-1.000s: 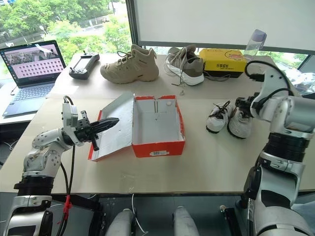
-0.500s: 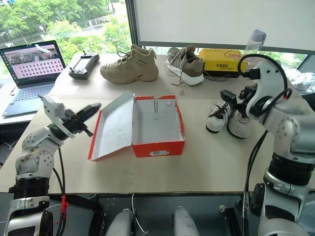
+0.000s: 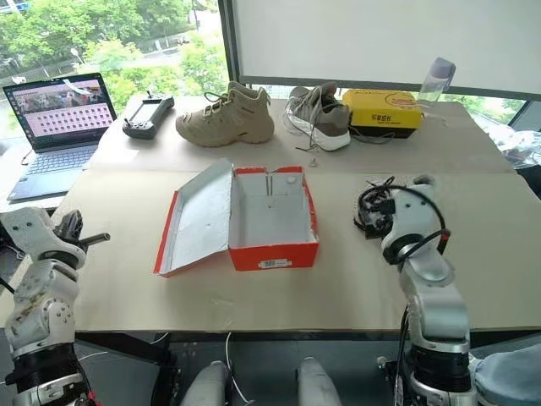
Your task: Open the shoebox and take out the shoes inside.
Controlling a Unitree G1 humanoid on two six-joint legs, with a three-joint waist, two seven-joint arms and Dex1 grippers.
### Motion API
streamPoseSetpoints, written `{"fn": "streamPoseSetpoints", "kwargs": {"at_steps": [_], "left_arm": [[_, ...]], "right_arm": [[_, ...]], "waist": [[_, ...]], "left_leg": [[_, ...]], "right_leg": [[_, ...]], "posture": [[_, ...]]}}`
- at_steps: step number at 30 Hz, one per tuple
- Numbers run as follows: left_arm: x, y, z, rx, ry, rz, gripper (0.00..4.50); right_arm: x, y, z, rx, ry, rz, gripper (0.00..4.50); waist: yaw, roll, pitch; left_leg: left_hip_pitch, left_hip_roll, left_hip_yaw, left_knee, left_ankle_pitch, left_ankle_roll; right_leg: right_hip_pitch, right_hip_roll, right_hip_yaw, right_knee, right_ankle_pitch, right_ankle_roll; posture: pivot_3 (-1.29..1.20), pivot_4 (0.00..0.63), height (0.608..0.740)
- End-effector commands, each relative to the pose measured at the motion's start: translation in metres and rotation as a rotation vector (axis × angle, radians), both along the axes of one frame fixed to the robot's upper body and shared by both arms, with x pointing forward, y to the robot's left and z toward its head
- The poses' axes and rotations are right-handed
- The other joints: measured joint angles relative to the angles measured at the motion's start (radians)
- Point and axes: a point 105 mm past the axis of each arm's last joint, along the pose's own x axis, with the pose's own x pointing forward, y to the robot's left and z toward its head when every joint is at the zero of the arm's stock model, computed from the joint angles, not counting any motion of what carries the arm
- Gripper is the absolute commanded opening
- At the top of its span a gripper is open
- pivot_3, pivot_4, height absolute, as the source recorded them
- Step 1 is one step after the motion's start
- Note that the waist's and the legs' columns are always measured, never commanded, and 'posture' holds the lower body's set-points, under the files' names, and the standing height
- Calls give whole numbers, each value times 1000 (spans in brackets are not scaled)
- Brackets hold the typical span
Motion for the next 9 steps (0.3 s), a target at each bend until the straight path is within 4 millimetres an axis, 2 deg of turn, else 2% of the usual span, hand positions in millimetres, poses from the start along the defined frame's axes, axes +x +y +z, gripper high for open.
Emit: {"fn": "streamPoseSetpoints", "kwargs": {"at_steps": [1, 5, 9], "left_arm": [[-5, 0, 8, 34, -37, 7, 0], [-7, -1, -1, 17, -33, 5, 0], [-1, -9, -1, -4, -46, -23, 0]], "right_arm": [[-4, -10, -1, -81, -66, -56, 4057], [-5, -10, -8, -85, -62, -51, 4057], [-4, -11, -10, -86, -54, -52, 4057]], "waist": [[5, 0, 0], [8, 0, 0], [9, -2, -1]], "left_leg": [[0, 0, 0, 0, 0, 0], [0, 0, 0, -1, 0, 0], [1, 0, 0, -1, 0, 0]], "right_leg": [[0, 0, 0, 0, 0, 0], [0, 0, 0, 0, 0, 0], [0, 0, 0, 0, 0, -1]], "posture": [[0, 150, 712], [0, 150, 712], [0, 150, 712]]}}
